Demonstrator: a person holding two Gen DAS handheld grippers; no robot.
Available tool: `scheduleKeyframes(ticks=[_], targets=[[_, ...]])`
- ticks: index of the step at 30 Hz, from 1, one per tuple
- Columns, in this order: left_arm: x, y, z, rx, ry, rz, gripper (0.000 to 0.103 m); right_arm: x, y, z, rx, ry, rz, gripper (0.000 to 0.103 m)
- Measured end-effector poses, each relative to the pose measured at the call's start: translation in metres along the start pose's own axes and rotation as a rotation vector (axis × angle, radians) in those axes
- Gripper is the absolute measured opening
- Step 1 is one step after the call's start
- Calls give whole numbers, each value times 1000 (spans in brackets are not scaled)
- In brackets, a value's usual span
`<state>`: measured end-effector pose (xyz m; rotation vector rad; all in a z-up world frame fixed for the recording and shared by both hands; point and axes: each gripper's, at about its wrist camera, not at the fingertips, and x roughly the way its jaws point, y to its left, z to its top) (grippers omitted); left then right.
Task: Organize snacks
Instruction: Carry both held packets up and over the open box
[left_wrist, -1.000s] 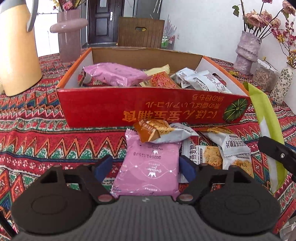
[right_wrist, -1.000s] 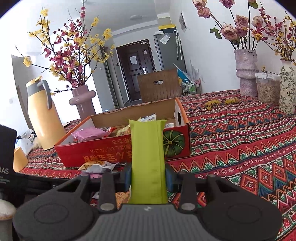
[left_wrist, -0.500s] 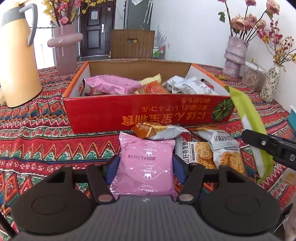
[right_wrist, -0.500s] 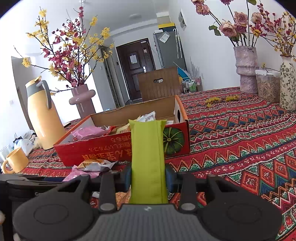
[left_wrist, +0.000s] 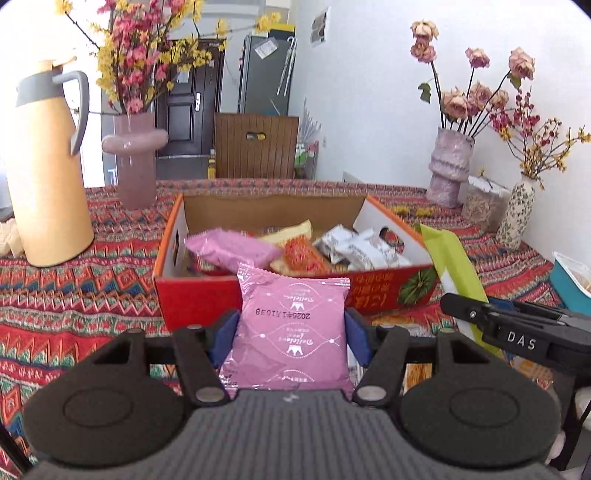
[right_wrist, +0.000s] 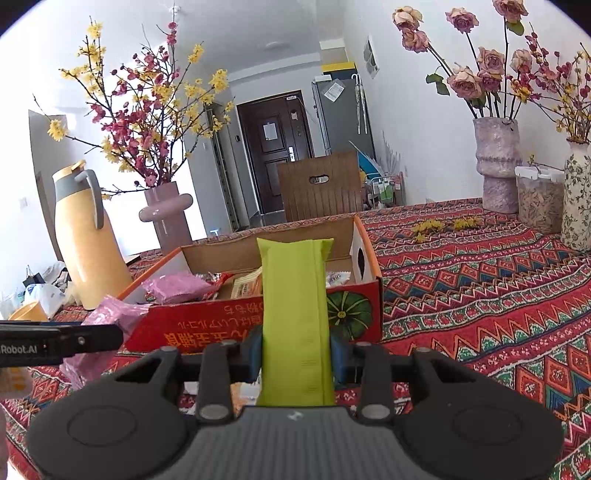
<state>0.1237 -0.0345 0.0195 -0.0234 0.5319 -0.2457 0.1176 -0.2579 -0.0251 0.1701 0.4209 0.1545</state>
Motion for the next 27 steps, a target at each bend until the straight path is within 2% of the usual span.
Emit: scheduleKeyframes(ticks=[14, 22, 27], targets=[[23, -9, 56, -8, -99, 19, 62, 31, -2, 53, -33, -103, -9, 35], [64, -7, 78, -36, -86, 52, 62, 73, -7, 83, -34, -112, -26, 35], [95, 0, 85, -77, -60, 75, 62, 109, -13, 93, -36, -74, -52, 35]])
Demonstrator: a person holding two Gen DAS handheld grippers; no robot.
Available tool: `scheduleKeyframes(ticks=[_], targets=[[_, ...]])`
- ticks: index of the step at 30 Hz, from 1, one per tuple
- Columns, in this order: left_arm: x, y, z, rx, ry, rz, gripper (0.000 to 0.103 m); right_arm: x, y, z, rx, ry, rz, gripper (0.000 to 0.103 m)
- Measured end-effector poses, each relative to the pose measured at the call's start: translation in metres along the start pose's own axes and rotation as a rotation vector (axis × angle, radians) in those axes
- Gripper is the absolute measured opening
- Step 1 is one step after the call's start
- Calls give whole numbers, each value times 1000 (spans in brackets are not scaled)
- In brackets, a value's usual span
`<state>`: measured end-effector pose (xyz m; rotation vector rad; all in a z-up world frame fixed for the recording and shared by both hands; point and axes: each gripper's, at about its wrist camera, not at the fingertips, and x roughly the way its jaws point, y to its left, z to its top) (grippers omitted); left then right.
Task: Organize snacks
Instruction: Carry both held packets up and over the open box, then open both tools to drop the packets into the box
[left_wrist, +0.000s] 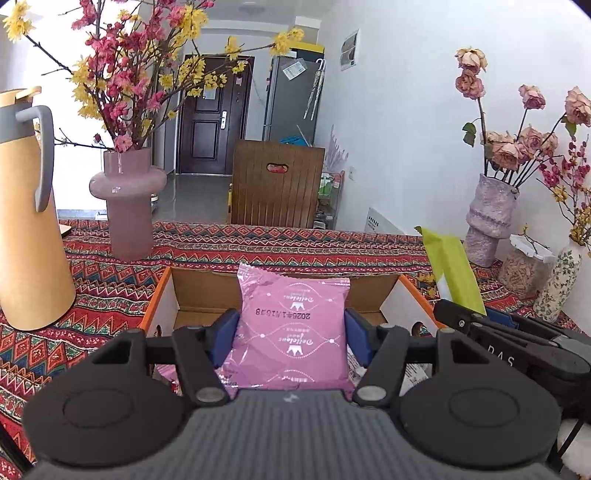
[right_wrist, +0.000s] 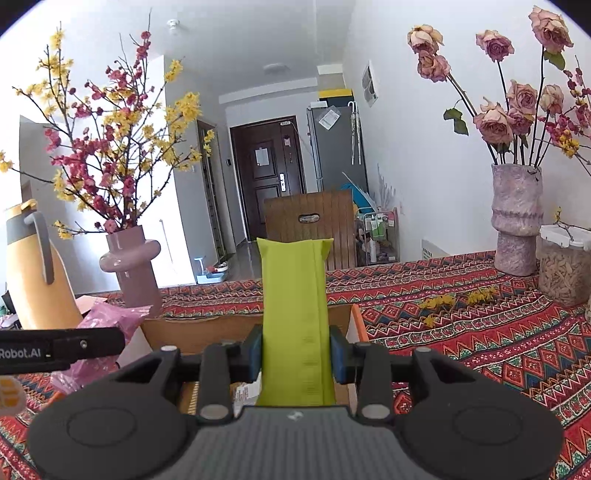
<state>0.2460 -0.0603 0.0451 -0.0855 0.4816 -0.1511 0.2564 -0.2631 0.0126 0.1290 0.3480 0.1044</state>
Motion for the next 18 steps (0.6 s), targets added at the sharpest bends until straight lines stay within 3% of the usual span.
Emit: scheduleKeyframes(ticks=[8, 14, 15, 17, 18], targets=[[44, 5, -16, -15, 37, 33, 62, 35, -6, -19, 18, 75, -23, 35], [53, 15, -24, -30, 41, 30, 63, 38, -8, -25, 21, 92, -37, 41], [52, 17, -23, -39, 35, 32, 64, 37, -9, -25, 26, 89, -34, 45], [48, 20, -23, -55, 23, 34, 85, 33, -10, -24, 36, 75, -20, 65], [46, 21, -23, -65, 10, 50, 90, 30, -10, -24, 34, 64, -26, 80]])
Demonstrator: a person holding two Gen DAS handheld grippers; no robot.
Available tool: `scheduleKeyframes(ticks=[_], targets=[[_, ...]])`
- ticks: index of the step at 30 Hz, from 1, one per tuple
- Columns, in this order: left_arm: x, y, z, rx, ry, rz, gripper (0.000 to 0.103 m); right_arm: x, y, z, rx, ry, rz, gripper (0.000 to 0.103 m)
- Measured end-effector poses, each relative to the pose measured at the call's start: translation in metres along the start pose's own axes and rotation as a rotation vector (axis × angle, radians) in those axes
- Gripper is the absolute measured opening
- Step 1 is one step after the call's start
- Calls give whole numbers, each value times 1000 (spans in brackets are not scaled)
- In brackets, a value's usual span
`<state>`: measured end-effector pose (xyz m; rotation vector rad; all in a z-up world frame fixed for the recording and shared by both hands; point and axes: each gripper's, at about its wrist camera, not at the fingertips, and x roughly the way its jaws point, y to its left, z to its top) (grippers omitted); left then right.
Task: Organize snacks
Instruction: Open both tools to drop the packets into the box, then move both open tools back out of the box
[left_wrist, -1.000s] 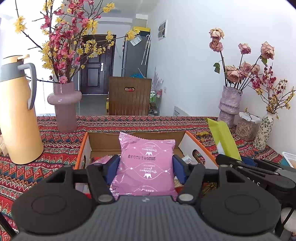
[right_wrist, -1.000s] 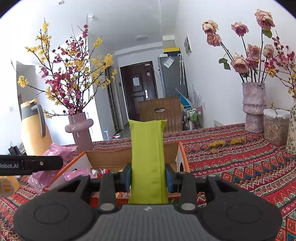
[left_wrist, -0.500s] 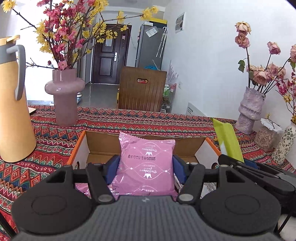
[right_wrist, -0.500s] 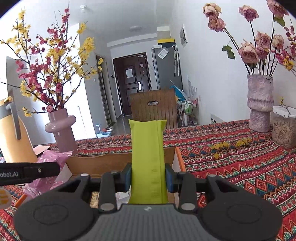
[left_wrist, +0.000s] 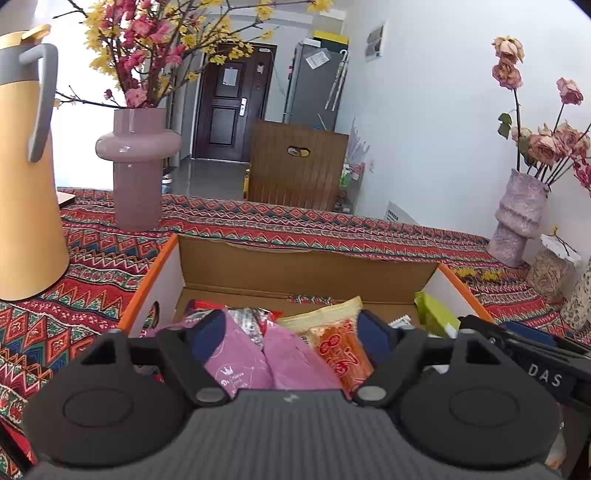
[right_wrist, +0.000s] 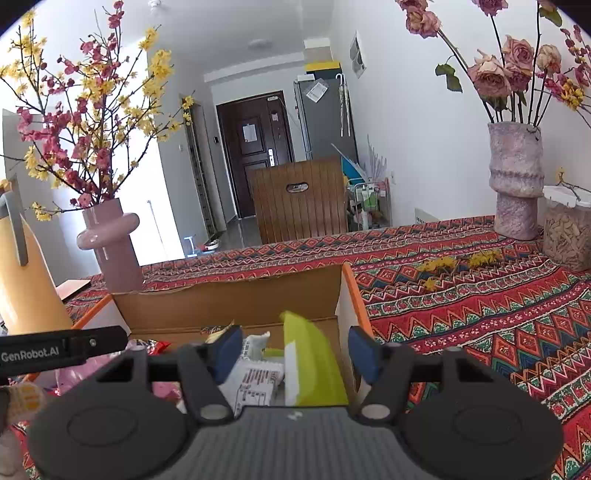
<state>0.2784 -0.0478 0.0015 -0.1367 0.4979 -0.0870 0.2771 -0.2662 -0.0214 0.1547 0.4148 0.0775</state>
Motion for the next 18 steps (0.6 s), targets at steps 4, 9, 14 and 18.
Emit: scheduleKeyframes(ticks=[4, 9, 14, 18], targets=[[-7, 4, 1, -29, -34, 21, 103, -7, 0, 1, 5, -37, -13, 103], [-11, 5, 4, -38, -46, 44, 103, -10, -3, 3, 20, -49, -9, 103], [-22, 1, 9, -28, -63, 62, 103, -15, -4, 8, 31, -69, -8, 103], [-39, -3, 13, -16, -85, 60, 103, -29, -1, 14, 19, -92, -15, 103]])
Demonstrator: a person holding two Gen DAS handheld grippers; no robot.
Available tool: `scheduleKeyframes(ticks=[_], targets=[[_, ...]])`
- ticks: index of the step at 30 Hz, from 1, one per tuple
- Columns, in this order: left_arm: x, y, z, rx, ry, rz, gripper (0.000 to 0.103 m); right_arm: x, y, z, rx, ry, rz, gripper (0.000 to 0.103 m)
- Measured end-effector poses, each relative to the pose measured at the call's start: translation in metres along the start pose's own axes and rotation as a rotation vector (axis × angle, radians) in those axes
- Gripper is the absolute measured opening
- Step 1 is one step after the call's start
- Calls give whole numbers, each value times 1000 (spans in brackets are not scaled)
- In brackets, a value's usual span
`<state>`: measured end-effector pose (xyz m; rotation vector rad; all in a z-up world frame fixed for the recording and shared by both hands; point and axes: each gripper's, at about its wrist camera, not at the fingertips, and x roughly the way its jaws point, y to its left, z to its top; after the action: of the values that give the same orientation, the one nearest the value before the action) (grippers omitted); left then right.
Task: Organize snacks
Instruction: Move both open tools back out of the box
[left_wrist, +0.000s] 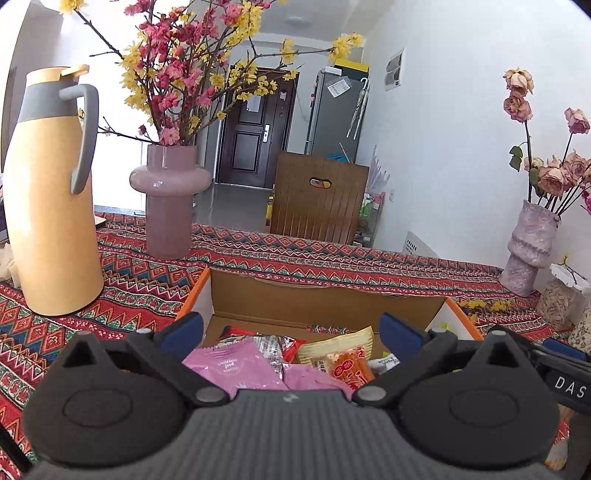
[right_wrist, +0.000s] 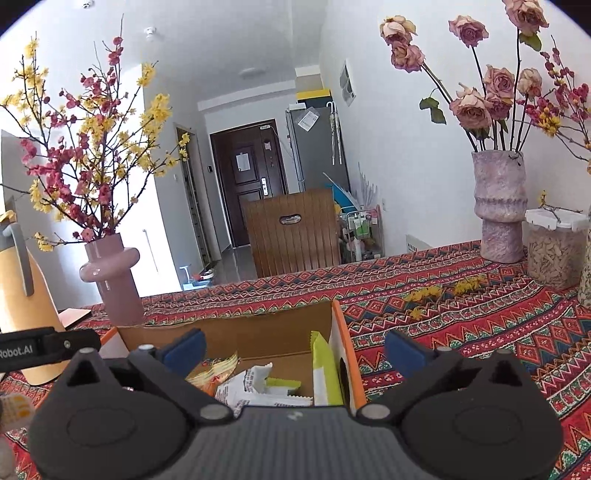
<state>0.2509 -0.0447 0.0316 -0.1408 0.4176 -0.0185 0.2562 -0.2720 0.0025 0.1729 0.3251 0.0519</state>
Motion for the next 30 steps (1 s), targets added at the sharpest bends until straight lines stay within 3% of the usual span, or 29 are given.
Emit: scheduleKeyframes(ticks=[16, 30], targets=[[-68, 23, -13, 24, -14, -5, 103, -67, 23, -11, -53, 21, 6, 103], [-97, 48, -47, 39, 58, -15, 103, -97, 31, -56, -87, 158, -15, 103]])
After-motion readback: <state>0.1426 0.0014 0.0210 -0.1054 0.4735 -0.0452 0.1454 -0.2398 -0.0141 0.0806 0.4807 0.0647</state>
